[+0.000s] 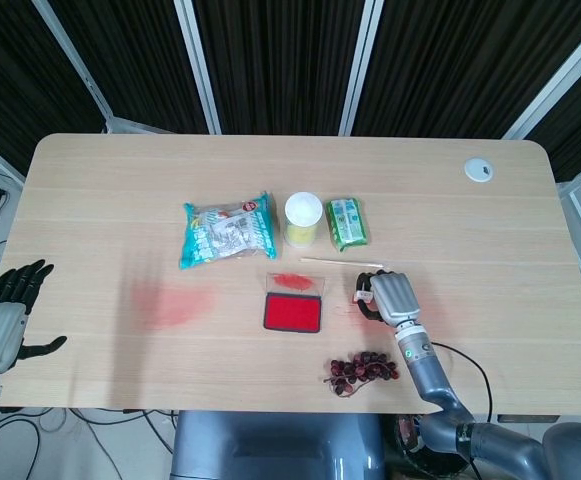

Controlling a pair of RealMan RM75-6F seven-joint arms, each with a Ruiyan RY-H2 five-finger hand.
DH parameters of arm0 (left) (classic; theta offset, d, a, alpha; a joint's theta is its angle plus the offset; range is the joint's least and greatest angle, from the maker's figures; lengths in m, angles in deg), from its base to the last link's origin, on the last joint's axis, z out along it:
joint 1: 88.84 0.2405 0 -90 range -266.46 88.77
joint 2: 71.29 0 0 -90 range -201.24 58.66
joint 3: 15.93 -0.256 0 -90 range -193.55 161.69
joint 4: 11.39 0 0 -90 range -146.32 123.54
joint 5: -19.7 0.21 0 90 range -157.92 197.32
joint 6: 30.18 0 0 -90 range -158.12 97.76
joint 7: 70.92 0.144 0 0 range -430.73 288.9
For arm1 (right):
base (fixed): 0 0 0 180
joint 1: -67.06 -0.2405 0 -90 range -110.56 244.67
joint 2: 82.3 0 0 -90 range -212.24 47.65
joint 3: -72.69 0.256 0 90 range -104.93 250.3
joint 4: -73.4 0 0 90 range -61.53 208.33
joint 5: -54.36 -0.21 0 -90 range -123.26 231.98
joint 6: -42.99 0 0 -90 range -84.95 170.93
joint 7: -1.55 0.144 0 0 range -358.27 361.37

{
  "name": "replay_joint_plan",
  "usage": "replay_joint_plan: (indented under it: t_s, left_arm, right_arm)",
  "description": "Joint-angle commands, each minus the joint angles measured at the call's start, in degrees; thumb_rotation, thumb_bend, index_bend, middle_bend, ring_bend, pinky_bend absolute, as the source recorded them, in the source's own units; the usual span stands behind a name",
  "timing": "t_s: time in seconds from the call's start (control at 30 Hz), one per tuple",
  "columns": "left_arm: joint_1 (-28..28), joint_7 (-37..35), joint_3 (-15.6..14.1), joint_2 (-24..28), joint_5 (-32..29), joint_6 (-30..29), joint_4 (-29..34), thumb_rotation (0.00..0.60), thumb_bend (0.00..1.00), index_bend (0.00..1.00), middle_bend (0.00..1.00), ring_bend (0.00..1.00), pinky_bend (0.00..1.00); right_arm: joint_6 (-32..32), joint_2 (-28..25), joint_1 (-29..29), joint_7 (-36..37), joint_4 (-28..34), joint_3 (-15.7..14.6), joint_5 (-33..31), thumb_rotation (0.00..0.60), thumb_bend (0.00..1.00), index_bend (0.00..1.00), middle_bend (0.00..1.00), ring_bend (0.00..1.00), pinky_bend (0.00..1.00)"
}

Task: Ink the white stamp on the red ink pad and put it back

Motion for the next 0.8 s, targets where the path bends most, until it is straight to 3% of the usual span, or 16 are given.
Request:
replay_joint_plan:
  t_s: [0.03,0.4,0.8]
  left_arm:
    - [0.0,0.0,0.0,0.0,0.0,0.0,0.0,0.600,0.01,0.00,0.00,0.00,0.00]
    - [0.0,0.0,0.0,0.0,-0.1,0.0,0.1,0.600,0.01,0.00,0.00,0.00,0.00]
    - [0.0,-0.1,0.1,0.1,-0.2,0.1,0.2,0.600,0.01,0.00,0.00,0.00,0.00]
  right_arm:
    - [0.0,0.0,0.0,-0.1,0.0,0.1,0.0,0.600,0.47,0.74,0.53,0.42,0.49]
    - [0.6,-0.4,0.2,-0.7,0.4,0.1,-0.3,0.600,0.42,0.62,0.45,0.38,0.46]
    - [1.0,-0.7,0.3,-1.3,1.0,0.3,-0.7,0.600,0.42,0.60,0.43,0.37,0.45]
